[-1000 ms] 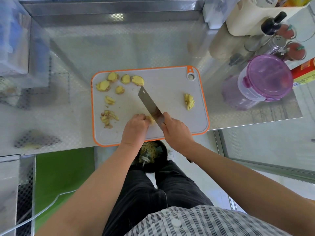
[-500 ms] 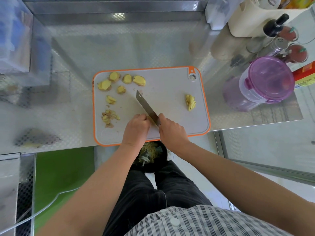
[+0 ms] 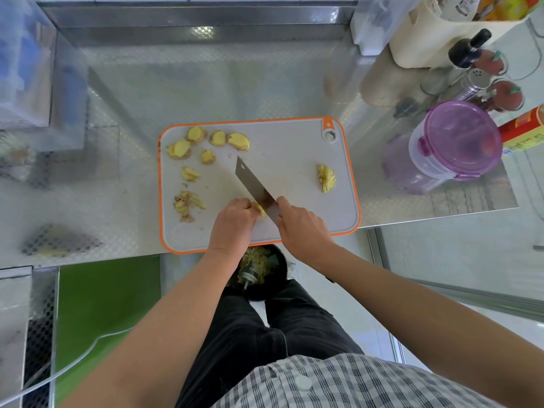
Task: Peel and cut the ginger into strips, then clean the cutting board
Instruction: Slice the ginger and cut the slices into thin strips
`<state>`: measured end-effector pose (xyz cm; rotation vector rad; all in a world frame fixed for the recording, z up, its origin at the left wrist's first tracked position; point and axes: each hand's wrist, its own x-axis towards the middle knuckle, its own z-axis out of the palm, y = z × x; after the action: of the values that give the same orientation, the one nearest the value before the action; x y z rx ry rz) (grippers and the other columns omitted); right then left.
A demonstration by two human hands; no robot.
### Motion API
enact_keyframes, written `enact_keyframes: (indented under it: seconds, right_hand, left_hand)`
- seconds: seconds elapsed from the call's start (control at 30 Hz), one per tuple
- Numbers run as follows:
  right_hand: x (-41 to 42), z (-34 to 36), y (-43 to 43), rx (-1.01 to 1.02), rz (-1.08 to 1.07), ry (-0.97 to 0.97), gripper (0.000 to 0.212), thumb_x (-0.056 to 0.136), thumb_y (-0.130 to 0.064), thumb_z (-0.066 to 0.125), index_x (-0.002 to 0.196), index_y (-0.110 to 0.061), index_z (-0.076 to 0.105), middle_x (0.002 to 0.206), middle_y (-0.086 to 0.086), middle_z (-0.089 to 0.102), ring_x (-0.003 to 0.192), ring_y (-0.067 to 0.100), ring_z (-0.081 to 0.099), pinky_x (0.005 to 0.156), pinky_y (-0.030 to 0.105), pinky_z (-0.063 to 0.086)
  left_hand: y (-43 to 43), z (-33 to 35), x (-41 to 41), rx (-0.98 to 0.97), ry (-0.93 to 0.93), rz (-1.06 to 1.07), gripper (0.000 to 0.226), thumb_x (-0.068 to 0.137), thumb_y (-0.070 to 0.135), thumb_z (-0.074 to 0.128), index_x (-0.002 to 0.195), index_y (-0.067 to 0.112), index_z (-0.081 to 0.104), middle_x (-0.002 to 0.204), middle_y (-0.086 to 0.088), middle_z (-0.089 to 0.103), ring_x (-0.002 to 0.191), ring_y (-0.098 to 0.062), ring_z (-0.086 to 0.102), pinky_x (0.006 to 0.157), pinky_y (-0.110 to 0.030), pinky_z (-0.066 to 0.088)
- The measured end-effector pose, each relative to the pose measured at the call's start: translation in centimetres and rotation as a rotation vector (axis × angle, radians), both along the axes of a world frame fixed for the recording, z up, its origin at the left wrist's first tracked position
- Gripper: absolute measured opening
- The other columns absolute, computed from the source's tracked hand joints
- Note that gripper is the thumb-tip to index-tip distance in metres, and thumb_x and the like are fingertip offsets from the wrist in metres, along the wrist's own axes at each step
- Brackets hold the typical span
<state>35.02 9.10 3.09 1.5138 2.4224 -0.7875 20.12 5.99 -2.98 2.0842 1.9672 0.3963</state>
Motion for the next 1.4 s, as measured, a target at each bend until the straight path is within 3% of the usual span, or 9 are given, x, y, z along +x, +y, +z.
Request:
enact_keyframes:
  seconds: [0.27,0.43,0.57,0.77,0.93,1.03,1.13,1.4]
  right_hand:
    - [-0.4,-0.1,0.0,-0.011,0.005,-0.025,0.014,0.097,-0.010,0.034,0.111,-0.012,0.035,0.073,0.002,0.047,0.063,0.026,0.048,0.055,0.033,0.033]
    - [-1.0,-0.6,0.3,-0.029,-0.002,-0.052,0.009,0.096,-0.008,0.035,0.100,-0.015,0.030,0.071,0.000,0.044,0.063,0.027,0.047,0.054,0.033,0.031]
    - [-1.2,-1.4,-0.2,0.019,-0.003,-0.050,0.008,0.098,-0.011,0.036,0.107,-0.012,0.035,0.085,0.004,0.054,0.063,0.028,0.046,0.057,0.034,0.034]
    - [-0.3,-0.6,0.0,0.021,-0.045,0.045,0.009,0.101,-0.017,0.033,0.107,-0.012,0.036,0.069,-0.005,0.039,0.061,0.027,0.044,0.058,0.034,0.034]
    - [-0.5,-0.1,0.0,0.015,0.009,-0.003,0.009,0.099,-0.013,0.033,0.109,-0.013,0.035,0.078,0.001,0.049,0.063,0.026,0.046,0.055,0.032,0.029]
    - [-0.7,-0.1,0.0,0.002,0.011,-0.017,0.005,0.099,-0.012,0.033,0.103,-0.015,0.031,0.075,0.000,0.045,0.061,0.025,0.044,0.051,0.031,0.025]
    - [-1.1,-0.4,0.1,-0.011,0.001,-0.048,0.014,0.097,-0.008,0.035,0.095,-0.017,0.025,0.074,0.001,0.046,0.059,0.023,0.042,0.048,0.030,0.023]
    - [-0.8,-1.1,0.1,-0.021,-0.044,0.014,0.006,0.101,-0.018,0.033,0.103,-0.013,0.034,0.072,-0.002,0.042,0.063,0.028,0.043,0.060,0.034,0.034]
  left_hand:
    - [0.1,0.1,0.0,0.024,-0.010,-0.006,0.028,0.050,-0.013,0.083,0.058,0.007,0.064,0.054,-0.006,0.048,0.051,-0.026,0.048,0.038,-0.025,0.037]
    - [0.1,0.0,0.0,0.016,-0.030,0.002,0.033,0.046,-0.016,0.082,0.062,0.007,0.065,0.054,-0.006,0.047,0.050,-0.027,0.047,0.036,-0.027,0.039]
    - [0.0,-0.1,-0.1,-0.017,-0.019,0.010,0.030,0.049,-0.013,0.083,0.055,0.005,0.059,0.055,-0.007,0.047,0.052,-0.027,0.048,0.038,-0.028,0.039]
    - [0.0,0.3,0.1,0.014,-0.045,0.024,0.026,0.054,-0.011,0.082,0.058,0.006,0.064,0.054,-0.006,0.049,0.052,-0.026,0.049,0.039,-0.027,0.038]
    - [-0.1,0.0,-0.1,0.007,-0.063,0.033,0.025,0.055,-0.011,0.082,0.062,0.007,0.066,0.058,-0.006,0.053,0.053,-0.027,0.050,0.040,-0.030,0.044]
    - [0.0,0.0,-0.1,0.006,-0.067,0.030,0.027,0.053,-0.012,0.082,0.061,0.007,0.065,0.057,-0.006,0.053,0.053,-0.027,0.050,0.040,-0.030,0.044]
    - [0.0,0.1,0.0,0.003,-0.066,0.031,0.028,0.052,-0.013,0.082,0.060,0.008,0.064,0.056,-0.006,0.051,0.052,-0.027,0.048,0.040,-0.028,0.041]
    - [0.0,0.3,0.0,-0.018,-0.082,0.044,0.025,0.056,-0.011,0.080,0.055,0.005,0.060,0.055,-0.007,0.048,0.052,-0.026,0.047,0.041,-0.027,0.036]
